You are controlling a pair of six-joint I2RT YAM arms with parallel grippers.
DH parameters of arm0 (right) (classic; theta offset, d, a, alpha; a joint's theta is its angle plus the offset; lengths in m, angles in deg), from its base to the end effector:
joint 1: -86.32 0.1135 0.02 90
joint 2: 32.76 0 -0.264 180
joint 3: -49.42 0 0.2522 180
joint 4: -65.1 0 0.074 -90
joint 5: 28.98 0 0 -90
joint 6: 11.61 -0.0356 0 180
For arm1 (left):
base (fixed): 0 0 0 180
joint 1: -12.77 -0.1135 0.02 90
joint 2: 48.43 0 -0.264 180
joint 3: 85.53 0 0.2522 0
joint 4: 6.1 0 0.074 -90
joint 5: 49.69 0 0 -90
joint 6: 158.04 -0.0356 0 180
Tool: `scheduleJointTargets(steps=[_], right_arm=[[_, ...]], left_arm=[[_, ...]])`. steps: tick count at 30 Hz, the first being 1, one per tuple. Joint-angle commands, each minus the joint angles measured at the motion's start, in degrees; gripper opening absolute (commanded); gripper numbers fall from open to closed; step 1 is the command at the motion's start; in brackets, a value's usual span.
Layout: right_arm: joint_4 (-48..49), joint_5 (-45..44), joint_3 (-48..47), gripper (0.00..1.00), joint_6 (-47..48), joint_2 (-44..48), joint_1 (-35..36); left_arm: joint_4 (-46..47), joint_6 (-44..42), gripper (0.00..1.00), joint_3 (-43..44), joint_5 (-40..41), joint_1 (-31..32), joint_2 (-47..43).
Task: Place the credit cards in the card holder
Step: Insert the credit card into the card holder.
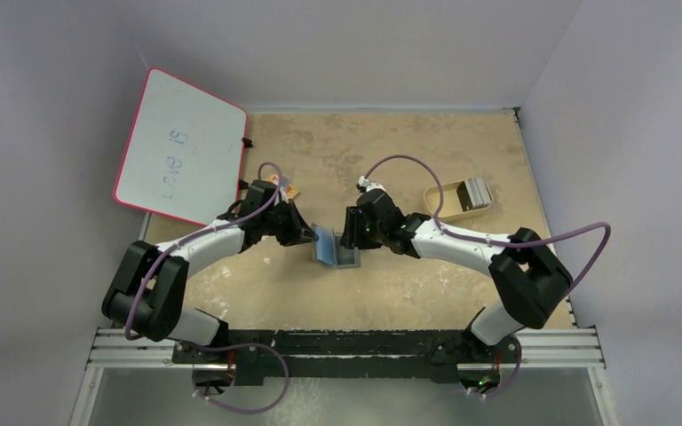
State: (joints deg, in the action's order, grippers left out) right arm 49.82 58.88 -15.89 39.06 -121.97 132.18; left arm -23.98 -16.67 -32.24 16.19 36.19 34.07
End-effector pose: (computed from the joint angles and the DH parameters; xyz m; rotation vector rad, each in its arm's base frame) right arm 0.2321 0.2372 0.2061 -0.1138 2.3626 0.7280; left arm 0.2495 -0.1239 0.1742 -0.4147 2.5675 -1.0585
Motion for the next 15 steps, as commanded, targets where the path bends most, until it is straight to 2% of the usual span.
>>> scheduleJointTargets(steps=[1, 7, 15], right_arm=[[-3.07, -3.83, 1.41, 0.48, -0.20, 2.33, -0.16], [-4.66, -5.82, 2.66, 0.46, -0.61, 4.57, -0.75], [1.50, -0.83, 0.69, 0.51, 0.14, 5.08, -0.52]], left_arm=[[0.61, -1.39, 0.00, 1.38, 0.12, 0.28, -2.58], [-0.21, -2.51, 0.00, 1.28, 1.03, 0.22, -1.89], [0.56, -2.08, 0.00, 1.59, 0.49, 0.25, -1.44]])
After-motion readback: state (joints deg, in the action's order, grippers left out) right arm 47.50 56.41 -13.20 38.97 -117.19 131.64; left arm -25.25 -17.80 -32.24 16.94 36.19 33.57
